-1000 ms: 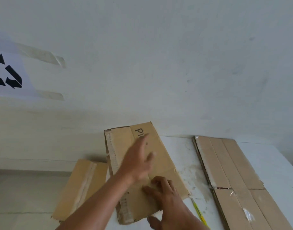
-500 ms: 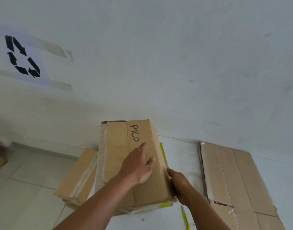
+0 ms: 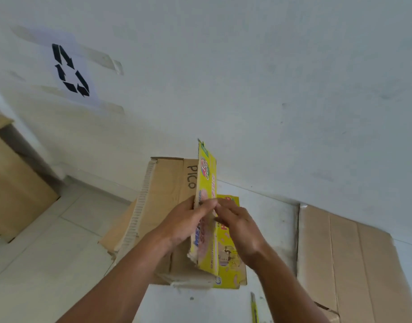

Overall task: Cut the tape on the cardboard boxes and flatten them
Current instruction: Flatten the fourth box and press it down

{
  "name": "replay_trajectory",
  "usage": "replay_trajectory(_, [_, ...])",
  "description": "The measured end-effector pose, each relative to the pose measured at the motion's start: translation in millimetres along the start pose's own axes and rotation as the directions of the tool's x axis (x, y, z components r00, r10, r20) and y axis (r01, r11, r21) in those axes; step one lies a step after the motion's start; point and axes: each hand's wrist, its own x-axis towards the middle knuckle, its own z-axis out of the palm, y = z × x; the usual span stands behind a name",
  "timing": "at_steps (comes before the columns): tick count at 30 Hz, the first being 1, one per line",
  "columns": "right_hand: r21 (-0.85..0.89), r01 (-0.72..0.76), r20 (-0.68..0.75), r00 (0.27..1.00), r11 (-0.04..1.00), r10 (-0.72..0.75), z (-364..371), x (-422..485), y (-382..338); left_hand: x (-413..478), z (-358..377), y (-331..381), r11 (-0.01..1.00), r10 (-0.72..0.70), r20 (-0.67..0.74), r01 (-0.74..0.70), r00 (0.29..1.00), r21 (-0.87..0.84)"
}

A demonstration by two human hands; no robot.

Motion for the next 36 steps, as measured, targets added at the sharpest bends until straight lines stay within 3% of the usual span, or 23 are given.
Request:
replay_trajectory(3, [0.098, -0.082, -0.112, 0.989, 0.992, 0.092, -0.7, 18.3, 31.4, -1.6, -4.4, -6.7, 0.994, -0.106, -0.029, 0.106, 0.994, 0.009])
replay_trajectory(7, [0.088, -0.156, 0.061, 0.987, 0.984, 0.151, -7.8, 21.3, 52.6, -1.1, -2.9, -9.3, 0.987, -0.161, -0.071, 0.162, 0.984, 0.020])
replay_trajectory(11, [-0.168, -0.108, 0.117, 0.985, 0.980, 0.129, -24.8, 13.7, 48.7, 0.6, -2.0, -9.5, 0.982, -0.187, -0.085, 0.189, 0.979, 0.021])
replay_trajectory(14, [-0.464, -0.051, 0.110, 0.987, 0.884, 0.114, -34.9, 1.1, 46.3, -1.9, -1.6, -5.1, 0.983, -0.170, -0.058, 0.174, 0.984, 0.063])
replay_trajectory(17, [-0.589, -0.187, 0.115, 0.944, 0.786, 0.310, -50.1, -3.2, 38.8, -4.2, 3.2, -0.7, 0.982, -0.126, 0.009, 0.123, 0.992, 0.145])
replay_trajectory(19, [-0.676, -0.275, 0.162, 0.850, 0.684, 0.502, -59.0, 5.9, 26.7, -5.9, 7.2, 1.5, 0.980, -0.103, 0.022, 0.098, 0.994, 0.172])
replay_trajectory(21, [-0.766, -0.234, 0.212, 0.787, 0.598, 0.579, -62.6, 23.8, 15.3, -4.9, 10.0, 2.2, 0.980, -0.089, 0.012, 0.086, 0.996, 0.181])
replay_trajectory(24, [-0.841, -0.135, 0.198, 0.824, 0.524, 0.531, -49.2, 60.5, 14.6, -1.0, 12.2, 2.1, 0.980, -0.084, -0.021, 0.086, 0.996, 0.180])
replay_trajectory(27, [-0.869, -0.141, -0.039, 0.975, 0.474, 0.219, -30.8, 97.3, 24.4, 0.1, 11.2, 0.3, 0.983, -0.078, -0.027, 0.081, 0.997, 0.163])
replay_trajectory(29, [-0.858, -0.185, -0.156, 0.983, 0.479, 0.100, -25.6, 112.0, 30.8, -0.8, 9.0, -1.6, 0.988, -0.071, -0.022, 0.073, 0.997, 0.138])
replay_trajectory(36, [-0.756, -0.136, -0.147, 0.988, 0.640, 0.037, -38.7, 124.6, 30.5, 4.6, 6.9, 1.1, 0.996, 0.035, 0.057, -0.039, 0.998, 0.081])
